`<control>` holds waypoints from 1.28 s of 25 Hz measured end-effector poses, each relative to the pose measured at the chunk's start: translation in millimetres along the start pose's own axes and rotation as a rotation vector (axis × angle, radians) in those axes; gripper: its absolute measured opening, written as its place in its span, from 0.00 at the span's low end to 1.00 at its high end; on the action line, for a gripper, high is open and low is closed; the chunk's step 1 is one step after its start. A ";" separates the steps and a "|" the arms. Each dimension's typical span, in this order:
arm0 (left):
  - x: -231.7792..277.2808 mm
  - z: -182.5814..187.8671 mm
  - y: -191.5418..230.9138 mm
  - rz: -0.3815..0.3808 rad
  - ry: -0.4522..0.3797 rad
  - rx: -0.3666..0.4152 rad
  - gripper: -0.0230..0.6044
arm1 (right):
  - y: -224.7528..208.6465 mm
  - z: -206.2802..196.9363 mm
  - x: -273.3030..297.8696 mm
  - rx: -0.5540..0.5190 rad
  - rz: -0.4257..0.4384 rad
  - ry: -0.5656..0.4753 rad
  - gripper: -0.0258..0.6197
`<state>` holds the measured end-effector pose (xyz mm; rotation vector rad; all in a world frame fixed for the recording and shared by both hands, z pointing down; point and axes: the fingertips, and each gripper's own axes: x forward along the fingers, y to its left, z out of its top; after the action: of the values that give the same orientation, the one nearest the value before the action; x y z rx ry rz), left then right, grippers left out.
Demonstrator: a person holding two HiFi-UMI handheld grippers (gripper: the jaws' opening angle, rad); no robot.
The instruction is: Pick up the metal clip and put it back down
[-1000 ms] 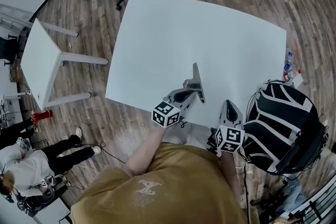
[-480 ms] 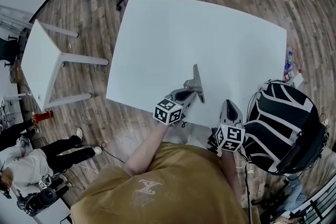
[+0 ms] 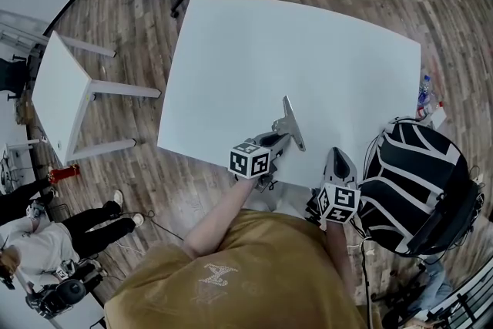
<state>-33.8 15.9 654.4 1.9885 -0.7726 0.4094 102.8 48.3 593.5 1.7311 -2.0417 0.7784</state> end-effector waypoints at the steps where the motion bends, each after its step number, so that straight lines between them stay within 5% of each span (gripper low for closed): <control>1: 1.2 0.2 0.1 -0.002 -0.004 -0.042 0.10 | -0.3 -0.2 -0.2 0.001 -0.002 0.000 0.05; 7: 5.8 1.2 -0.8 -0.013 -0.058 -0.248 0.10 | 1.2 -0.1 -2.1 0.012 -0.007 -0.004 0.05; 11: 3.6 4.9 -9.0 -0.022 -0.094 -0.152 0.10 | 3.9 1.8 -1.6 0.016 0.010 -0.007 0.05; 15: -0.6 5.6 -9.0 -0.033 -0.117 -0.137 0.17 | 3.4 0.5 0.3 0.016 0.011 -0.001 0.05; 20: -3.6 2.9 -5.8 -0.008 -0.086 -0.095 0.18 | 6.1 -1.6 0.4 0.016 0.017 0.005 0.05; 24: -2.8 -0.9 -0.1 0.039 -0.037 -0.079 0.31 | 7.1 -0.3 0.0 0.013 0.018 0.001 0.05; 32: -12.4 -6.1 4.6 0.092 0.003 0.009 0.32 | 5.6 1.9 -0.6 0.007 0.017 -0.006 0.05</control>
<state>-46.0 23.9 653.5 1.9652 -0.8643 0.4701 97.6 48.2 590.6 1.7236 -2.0632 0.7868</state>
